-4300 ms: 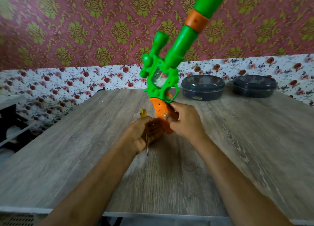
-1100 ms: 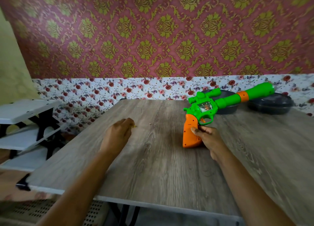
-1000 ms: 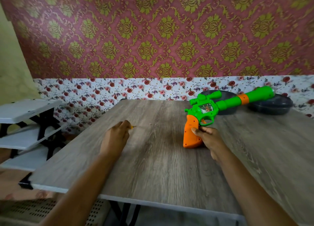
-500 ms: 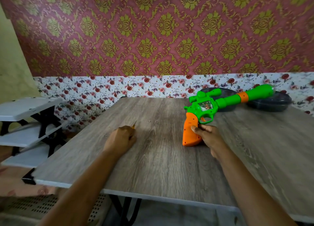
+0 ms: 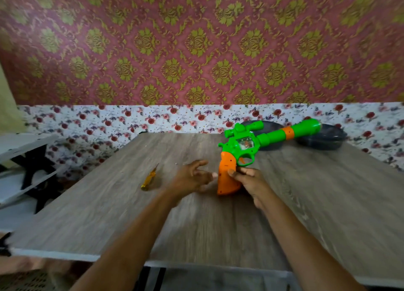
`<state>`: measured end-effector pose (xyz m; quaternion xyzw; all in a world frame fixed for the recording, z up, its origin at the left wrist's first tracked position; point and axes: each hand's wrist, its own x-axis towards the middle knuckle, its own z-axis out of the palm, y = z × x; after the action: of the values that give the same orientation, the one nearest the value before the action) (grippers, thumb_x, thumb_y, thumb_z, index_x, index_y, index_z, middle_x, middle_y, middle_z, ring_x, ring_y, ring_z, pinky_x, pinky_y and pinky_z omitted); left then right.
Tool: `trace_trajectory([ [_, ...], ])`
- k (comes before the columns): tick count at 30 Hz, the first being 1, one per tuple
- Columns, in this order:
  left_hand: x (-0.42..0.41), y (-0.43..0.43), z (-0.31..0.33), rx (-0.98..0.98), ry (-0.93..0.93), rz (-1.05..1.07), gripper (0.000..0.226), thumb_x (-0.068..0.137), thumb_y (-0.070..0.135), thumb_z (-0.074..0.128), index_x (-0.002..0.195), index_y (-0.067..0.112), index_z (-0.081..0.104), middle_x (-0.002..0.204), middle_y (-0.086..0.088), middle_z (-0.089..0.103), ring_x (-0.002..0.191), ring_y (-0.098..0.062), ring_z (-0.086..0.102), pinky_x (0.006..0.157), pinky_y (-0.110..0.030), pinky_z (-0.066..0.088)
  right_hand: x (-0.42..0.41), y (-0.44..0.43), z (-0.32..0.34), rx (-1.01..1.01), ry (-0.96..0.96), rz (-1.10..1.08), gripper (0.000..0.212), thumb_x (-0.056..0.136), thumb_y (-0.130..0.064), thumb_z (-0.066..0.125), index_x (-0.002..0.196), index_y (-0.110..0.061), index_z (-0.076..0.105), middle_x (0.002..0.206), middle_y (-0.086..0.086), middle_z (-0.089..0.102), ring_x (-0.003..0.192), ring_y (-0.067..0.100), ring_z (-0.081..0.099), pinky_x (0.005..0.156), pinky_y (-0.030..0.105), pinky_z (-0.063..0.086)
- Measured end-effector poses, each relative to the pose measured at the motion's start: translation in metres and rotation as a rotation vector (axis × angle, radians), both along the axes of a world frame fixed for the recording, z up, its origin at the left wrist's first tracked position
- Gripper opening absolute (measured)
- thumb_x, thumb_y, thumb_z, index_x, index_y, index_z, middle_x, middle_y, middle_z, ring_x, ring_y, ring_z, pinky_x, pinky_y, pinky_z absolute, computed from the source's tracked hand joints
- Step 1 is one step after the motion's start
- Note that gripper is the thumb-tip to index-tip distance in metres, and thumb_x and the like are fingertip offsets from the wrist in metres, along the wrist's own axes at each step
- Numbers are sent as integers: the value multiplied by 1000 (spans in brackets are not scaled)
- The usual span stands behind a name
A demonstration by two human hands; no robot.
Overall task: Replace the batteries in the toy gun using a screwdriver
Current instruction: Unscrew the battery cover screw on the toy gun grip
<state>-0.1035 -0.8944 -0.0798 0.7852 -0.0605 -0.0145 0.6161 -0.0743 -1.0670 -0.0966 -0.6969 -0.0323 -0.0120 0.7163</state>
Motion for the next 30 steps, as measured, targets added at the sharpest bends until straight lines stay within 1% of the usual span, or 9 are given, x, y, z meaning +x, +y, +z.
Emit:
trace_trajectory([
  [4, 18, -20, -16, -12, -54, -53, 46, 82, 13, 70, 125, 14, 53, 94, -1, 70, 83, -12, 68, 76, -31, 58, 3, -5, -1, 19, -1, 46, 33, 83, -5, 62, 116, 1, 61, 110, 17, 65, 85, 14, 59, 67, 10, 48],
  [7, 23, -18, -21, -6, -116, -70, 37, 83, 6, 67, 119, 9, 59, 89, 1, 70, 74, -1, 68, 65, -20, 56, 8, -5, -2, 25, -11, 67, 34, 82, -6, 64, 116, 0, 62, 106, 11, 65, 87, 14, 60, 71, 12, 48],
  [12, 25, -15, -22, -37, -122, -68, 33, 84, 3, 65, 116, 9, 58, 94, -2, 69, 75, 1, 68, 68, -18, 56, 15, -3, -4, 27, 25, 95, 22, 82, -13, 66, 104, -10, 68, 106, 8, 67, 99, 15, 59, 89, 25, 47],
  [14, 24, -16, -22, -53, -135, -71, 33, 84, 3, 65, 115, 10, 59, 95, -2, 69, 77, 0, 67, 73, -20, 57, 16, -4, -4, 92, 52, 109, 8, 84, -14, 64, 89, -15, 69, 100, 7, 69, 102, 19, 59, 101, 36, 44],
  [16, 23, -16, -22, -70, -140, -76, 32, 84, 3, 65, 114, 13, 59, 98, -3, 69, 81, -3, 68, 78, -23, 56, 17, -6, -5, 114, 53, 120, 7, 83, -15, 64, 87, -16, 69, 103, 9, 68, 109, 25, 59, 106, 44, 40],
  [19, 19, -16, -22, -78, -135, -90, 35, 84, 4, 64, 118, 10, 58, 105, -10, 69, 90, -13, 67, 82, -26, 56, 14, -8, -5, 105, 41, 144, 16, 82, -12, 64, 97, -13, 69, 110, 12, 66, 111, 28, 59, 105, 45, 40],
  [22, 16, -16, -22, -96, -119, -100, 36, 85, 3, 63, 120, 6, 57, 103, -8, 69, 85, -9, 68, 74, -23, 57, 10, -8, -4, 123, 24, 156, 28, 81, -8, 64, 109, -5, 65, 112, 15, 65, 104, 24, 60, 102, 40, 44],
  [24, 16, -15, -22, -104, -116, -115, 35, 86, 1, 62, 120, 6, 57, 101, -6, 69, 83, -5, 69, 70, -20, 56, 10, -7, -4, 125, 21, 140, 30, 79, -7, 66, 109, -4, 65, 111, 17, 66, 99, 22, 61, 99, 38, 46],
  [30, 18, -11, -22, -87, -98, -154, 35, 89, 2, 57, 123, 10, 54, 109, -8, 67, 90, -8, 68, 79, -24, 56, 12, -7, -3, 114, 53, 91, 32, 72, -10, 74, 103, -8, 69, 93, 6, 71, 90, 19, 65, 92, 37, 49],
])
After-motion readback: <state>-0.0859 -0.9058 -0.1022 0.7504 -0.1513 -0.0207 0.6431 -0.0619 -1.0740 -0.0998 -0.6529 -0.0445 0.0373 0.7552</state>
